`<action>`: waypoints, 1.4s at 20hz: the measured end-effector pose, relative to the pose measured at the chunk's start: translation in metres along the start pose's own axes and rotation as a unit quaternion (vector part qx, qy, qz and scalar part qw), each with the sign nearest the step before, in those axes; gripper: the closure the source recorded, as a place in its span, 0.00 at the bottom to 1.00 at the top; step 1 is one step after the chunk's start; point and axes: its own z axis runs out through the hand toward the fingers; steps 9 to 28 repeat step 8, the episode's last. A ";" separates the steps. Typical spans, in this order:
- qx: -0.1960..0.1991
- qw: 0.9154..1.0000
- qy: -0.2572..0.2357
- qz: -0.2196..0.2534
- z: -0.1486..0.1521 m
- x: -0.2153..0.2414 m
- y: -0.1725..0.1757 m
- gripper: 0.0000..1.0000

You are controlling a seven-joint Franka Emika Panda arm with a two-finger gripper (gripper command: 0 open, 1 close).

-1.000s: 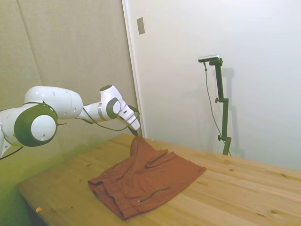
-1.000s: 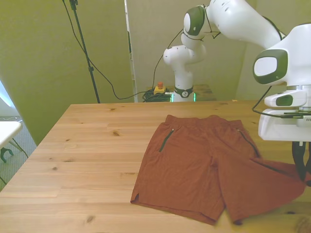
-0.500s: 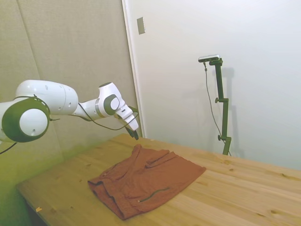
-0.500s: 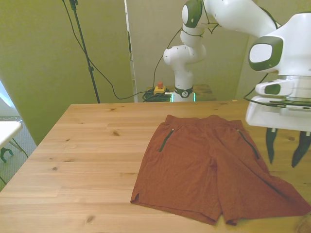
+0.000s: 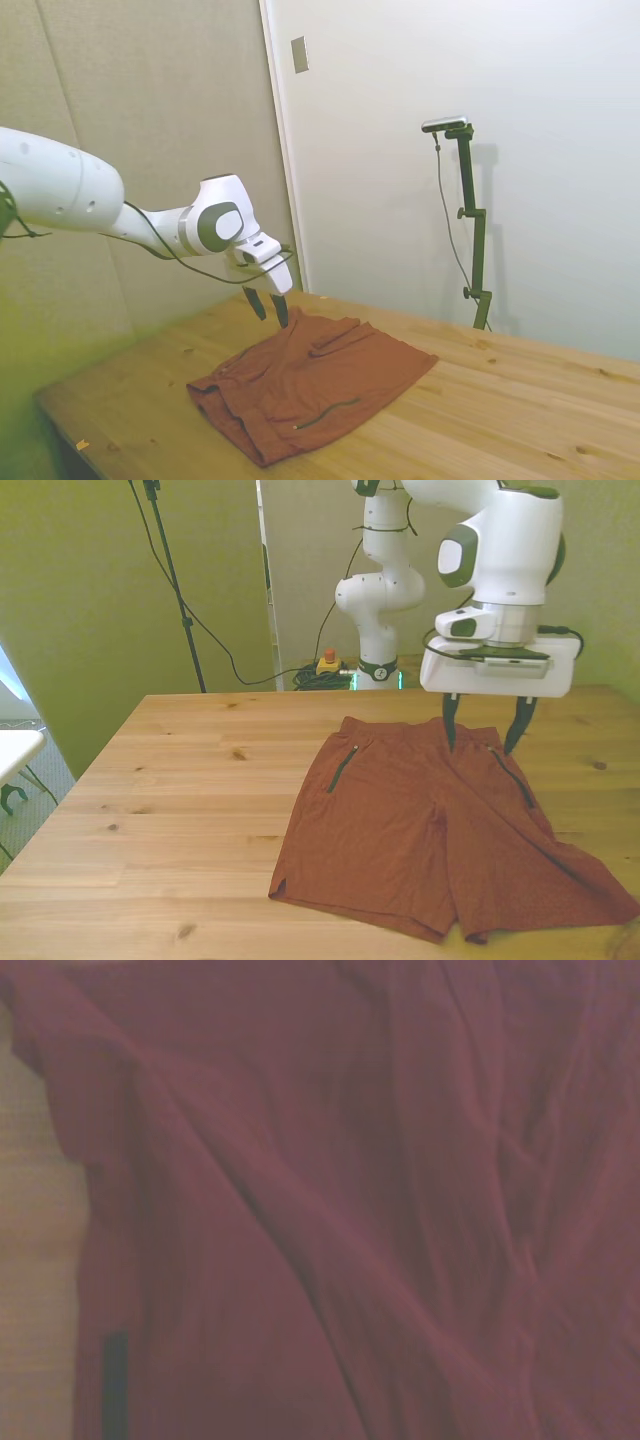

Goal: Unfold the shorts

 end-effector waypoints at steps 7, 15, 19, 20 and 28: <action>0.001 1.000 -0.002 -0.028 -0.005 -0.076 0.082 0.00; 0.001 1.000 -0.006 -0.029 -0.005 -0.089 0.095 0.00; 0.001 1.000 -0.006 -0.029 -0.005 -0.089 0.095 0.00; 0.001 1.000 -0.006 -0.029 -0.005 -0.089 0.095 0.00; 0.001 1.000 -0.006 -0.029 -0.005 -0.089 0.095 0.00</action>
